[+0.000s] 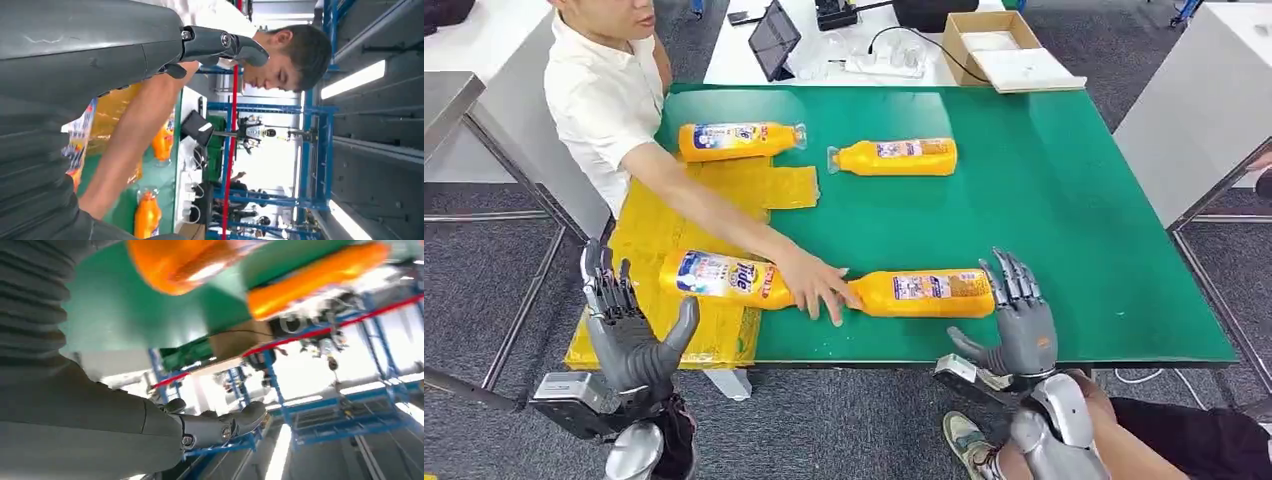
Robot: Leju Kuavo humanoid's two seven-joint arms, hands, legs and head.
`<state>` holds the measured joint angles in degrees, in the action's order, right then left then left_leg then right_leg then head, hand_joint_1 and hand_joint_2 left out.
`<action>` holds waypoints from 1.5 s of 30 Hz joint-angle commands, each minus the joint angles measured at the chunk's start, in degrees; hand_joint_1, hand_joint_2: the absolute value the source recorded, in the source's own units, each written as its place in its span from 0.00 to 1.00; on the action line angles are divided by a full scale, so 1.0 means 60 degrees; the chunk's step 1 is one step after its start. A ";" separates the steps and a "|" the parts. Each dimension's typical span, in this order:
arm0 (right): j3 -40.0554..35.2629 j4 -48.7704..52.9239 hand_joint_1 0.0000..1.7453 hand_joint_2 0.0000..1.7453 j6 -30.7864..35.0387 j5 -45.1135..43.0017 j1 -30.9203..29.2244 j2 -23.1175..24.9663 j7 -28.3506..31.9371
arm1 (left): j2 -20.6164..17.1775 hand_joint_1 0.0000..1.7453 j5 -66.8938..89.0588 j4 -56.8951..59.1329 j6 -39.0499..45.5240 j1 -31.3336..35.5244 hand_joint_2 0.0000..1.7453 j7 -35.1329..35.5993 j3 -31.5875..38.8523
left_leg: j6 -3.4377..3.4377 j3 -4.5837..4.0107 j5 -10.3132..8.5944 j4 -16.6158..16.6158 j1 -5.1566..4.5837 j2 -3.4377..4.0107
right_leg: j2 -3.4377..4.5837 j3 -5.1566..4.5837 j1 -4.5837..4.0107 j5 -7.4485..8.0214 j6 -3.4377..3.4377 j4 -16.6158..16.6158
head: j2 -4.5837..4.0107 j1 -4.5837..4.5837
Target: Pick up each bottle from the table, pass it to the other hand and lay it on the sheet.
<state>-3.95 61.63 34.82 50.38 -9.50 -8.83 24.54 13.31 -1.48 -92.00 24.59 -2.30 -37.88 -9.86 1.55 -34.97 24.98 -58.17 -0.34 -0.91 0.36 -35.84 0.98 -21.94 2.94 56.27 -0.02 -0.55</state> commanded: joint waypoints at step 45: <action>-0.0746 -0.7106 0.00 1.00 -0.2830 0.0359 -0.4366 0.1026 -0.1049 | -0.0008 0.00 -0.0548 0.1432 -0.0285 0.1298 1.00 0.0506 -0.1132 | -0.0013 0.0040 0.0008 0.0004 0.0009 0.0029 | 0.0014 0.0033 -0.0011 -0.0012 -0.0020 0.0003 | 0.0000 0.0000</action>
<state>-4.94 26.23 22.05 51.63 -31.05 -3.50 22.20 14.71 -4.33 -86.99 22.95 3.30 -35.30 -16.24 1.58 -34.99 24.92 -58.18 -0.31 -0.88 0.36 -35.87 0.96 -21.94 2.94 56.30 -0.02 -0.55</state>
